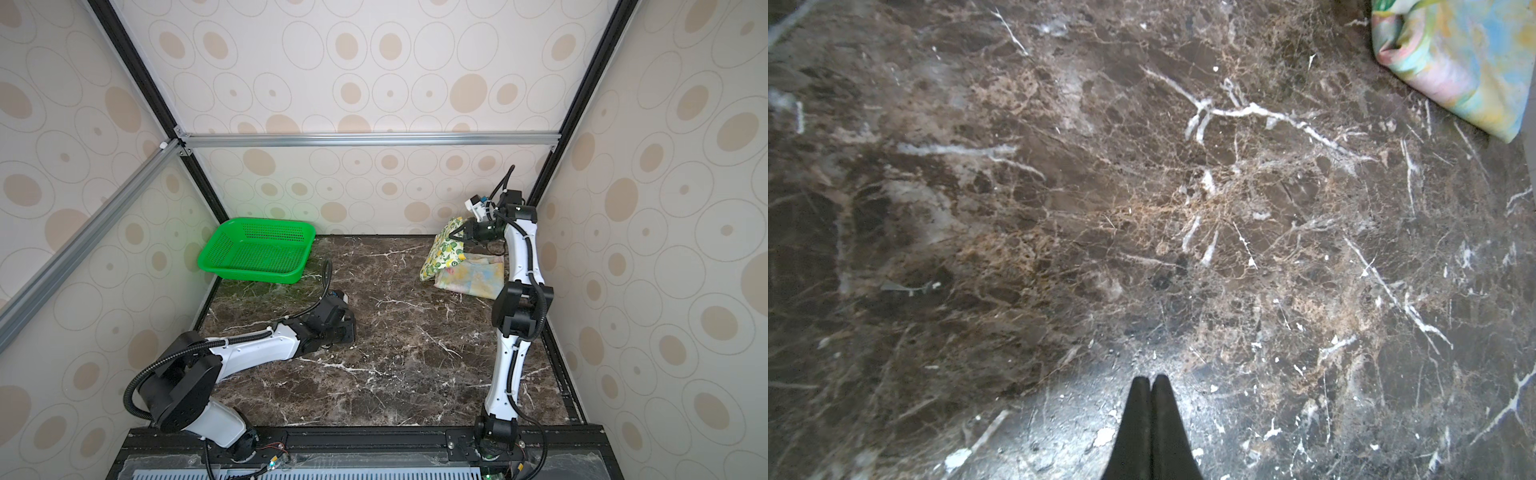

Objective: Fold and stack skirts
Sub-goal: Place the skirt on the skirt.

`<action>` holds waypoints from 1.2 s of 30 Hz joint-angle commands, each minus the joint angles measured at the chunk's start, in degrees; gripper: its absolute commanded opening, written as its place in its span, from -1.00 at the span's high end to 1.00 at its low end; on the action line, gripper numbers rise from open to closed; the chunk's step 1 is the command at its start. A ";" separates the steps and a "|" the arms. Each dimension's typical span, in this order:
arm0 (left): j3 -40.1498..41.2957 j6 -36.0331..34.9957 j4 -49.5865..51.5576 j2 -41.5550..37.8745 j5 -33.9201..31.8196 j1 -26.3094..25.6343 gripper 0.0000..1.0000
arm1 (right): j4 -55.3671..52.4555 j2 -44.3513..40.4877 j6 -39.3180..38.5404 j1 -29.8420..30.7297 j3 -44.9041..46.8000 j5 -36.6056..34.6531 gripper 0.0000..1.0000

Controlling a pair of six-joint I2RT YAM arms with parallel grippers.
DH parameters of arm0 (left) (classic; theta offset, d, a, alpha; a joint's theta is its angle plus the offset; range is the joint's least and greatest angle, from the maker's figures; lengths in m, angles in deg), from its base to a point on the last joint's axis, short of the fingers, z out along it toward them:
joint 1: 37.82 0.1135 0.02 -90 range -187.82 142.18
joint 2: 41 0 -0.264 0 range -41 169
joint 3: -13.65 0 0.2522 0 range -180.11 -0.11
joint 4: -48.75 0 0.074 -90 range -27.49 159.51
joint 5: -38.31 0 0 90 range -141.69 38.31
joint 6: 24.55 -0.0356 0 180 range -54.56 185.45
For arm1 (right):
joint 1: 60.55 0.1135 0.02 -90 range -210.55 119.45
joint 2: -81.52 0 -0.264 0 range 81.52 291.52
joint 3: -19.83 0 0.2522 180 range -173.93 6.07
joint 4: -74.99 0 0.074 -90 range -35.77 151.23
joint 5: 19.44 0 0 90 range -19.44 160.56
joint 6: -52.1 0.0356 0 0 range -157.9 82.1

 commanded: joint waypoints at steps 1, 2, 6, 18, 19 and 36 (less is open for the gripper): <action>-1.88 -0.53 1.11 0.68 0.29 0.64 1.00 | -0.43 0.48 -1.12 -0.35 -2.51 3.29 1.00; -1.86 -0.35 1.07 0.77 0.30 0.64 1.00 | -0.34 0.80 -0.86 -0.35 -2.91 3.81 1.00; -1.85 -0.07 0.97 0.88 0.30 0.68 1.00 | 0.17 2.08 0.50 -0.35 -5.52 5.50 1.00; -1.24 1.83 0.76 0.71 0.13 0.68 1.00 | 0.87 4.38 0.80 -0.72 -5.96 7.92 1.00; -1.11 2.07 0.63 0.71 0.13 0.67 1.00 | 1.67 4.47 1.55 -0.64 -5.97 8.29 1.00; -0.56 4.03 -0.18 2.07 0.74 0.65 1.00 | 5.35 7.26 3.73 0.68 -8.60 10.07 1.00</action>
